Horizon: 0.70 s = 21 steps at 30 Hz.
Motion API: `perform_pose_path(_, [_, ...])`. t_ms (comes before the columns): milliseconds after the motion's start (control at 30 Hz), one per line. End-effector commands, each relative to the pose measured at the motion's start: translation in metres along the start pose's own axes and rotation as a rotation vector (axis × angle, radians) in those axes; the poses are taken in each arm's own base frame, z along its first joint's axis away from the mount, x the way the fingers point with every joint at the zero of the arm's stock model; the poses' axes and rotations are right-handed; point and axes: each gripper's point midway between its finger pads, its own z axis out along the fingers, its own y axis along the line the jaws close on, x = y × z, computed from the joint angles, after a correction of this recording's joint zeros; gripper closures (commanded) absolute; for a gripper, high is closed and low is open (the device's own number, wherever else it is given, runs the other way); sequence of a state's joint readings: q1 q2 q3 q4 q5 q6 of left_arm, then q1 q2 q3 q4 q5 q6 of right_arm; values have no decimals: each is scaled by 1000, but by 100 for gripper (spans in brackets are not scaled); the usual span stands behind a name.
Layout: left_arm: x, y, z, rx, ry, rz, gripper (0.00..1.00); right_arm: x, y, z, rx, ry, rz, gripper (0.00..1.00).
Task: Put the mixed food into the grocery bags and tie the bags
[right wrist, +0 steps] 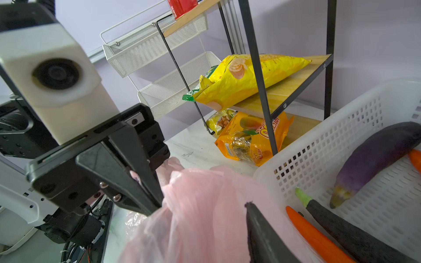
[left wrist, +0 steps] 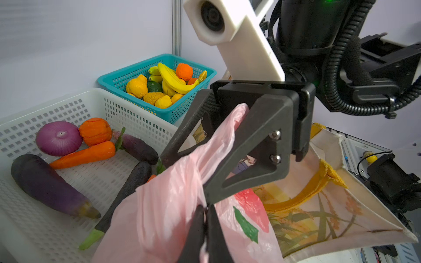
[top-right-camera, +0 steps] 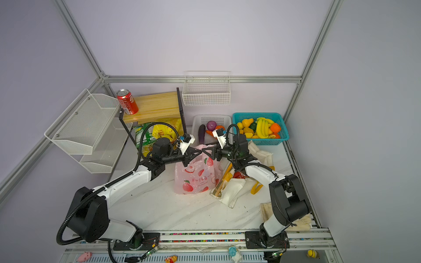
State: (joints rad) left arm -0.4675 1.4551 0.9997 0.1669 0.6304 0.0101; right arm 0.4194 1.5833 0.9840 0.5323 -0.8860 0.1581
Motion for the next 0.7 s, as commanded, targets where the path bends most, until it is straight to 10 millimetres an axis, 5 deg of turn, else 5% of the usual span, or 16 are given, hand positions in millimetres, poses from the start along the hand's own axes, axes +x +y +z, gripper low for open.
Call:
perform_pose_path(0, [10,-7,2,25,0,-1,97,-20,16,0,-59,-54,-28,46])
perform_pose_path(667, [17,-9,2,24,24,25,97,-24,10,7,-38,-78,28,48])
